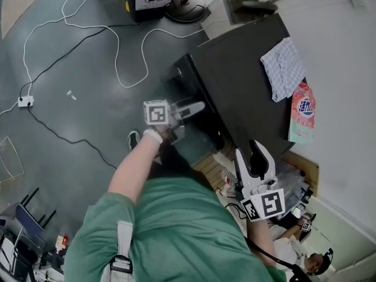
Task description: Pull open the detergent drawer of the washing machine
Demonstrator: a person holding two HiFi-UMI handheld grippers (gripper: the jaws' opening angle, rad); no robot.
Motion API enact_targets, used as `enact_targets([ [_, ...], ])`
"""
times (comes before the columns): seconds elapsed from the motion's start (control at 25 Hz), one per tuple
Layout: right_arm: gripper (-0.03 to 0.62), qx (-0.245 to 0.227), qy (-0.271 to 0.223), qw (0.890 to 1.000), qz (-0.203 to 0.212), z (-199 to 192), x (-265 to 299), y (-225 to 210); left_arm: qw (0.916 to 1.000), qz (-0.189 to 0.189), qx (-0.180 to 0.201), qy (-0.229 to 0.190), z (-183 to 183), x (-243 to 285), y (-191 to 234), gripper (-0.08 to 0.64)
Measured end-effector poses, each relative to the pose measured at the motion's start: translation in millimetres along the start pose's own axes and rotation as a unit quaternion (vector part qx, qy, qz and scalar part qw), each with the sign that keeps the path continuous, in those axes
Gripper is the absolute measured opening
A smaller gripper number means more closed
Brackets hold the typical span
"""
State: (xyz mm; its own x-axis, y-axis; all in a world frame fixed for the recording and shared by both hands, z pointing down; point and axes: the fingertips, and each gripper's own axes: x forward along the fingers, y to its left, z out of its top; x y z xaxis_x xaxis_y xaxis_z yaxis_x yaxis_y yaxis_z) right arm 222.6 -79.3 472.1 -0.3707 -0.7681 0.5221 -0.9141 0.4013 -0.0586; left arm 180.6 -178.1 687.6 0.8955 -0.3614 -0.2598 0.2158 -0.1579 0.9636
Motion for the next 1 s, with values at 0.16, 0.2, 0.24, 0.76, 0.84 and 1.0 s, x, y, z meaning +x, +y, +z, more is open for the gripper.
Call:
enact_targets([
  [0.16, 0.178, -0.017, -0.001, 1.0, 0.004, -1.2, -5.8, 10.3, 0.9997, -0.007, 0.013, -0.017, -10.2, -37.0, -11.2, 0.314],
  [0.2, 0.178, -0.012, -0.002, 1.0, 0.005, -2.4, -6.1, 11.4, 0.9996, -0.009, 0.018, -0.02, -12.4, -44.1, -14.6, 0.318],
  [0.24, 0.178, -0.009, -0.004, 1.0, 0.007, -2.9, -6.1, 13.3, 0.9996, -0.008, 0.019, -0.021, -15.2, -51.2, -17.4, 0.319],
  [0.76, 0.178, -0.032, -0.035, 0.999, 0.02, 19.0, -8.5, 76.0, 0.9996, -0.004, 0.016, -0.024, -39.9, -151.2, -57.5, 0.325],
  [0.84, 0.178, -0.034, -0.039, 0.998, 0.018, 20.8, -12.1, 86.5, 0.9996, 0.001, 0.011, -0.027, -44.6, -163.7, -58.4, 0.327],
  [1.0, 0.178, -0.034, -0.045, 0.998, 0.015, 21.2, -18.3, 102.7, 0.9988, 0.04, 0.016, -0.022, -48.2, -181.7, -52.4, 0.327],
])
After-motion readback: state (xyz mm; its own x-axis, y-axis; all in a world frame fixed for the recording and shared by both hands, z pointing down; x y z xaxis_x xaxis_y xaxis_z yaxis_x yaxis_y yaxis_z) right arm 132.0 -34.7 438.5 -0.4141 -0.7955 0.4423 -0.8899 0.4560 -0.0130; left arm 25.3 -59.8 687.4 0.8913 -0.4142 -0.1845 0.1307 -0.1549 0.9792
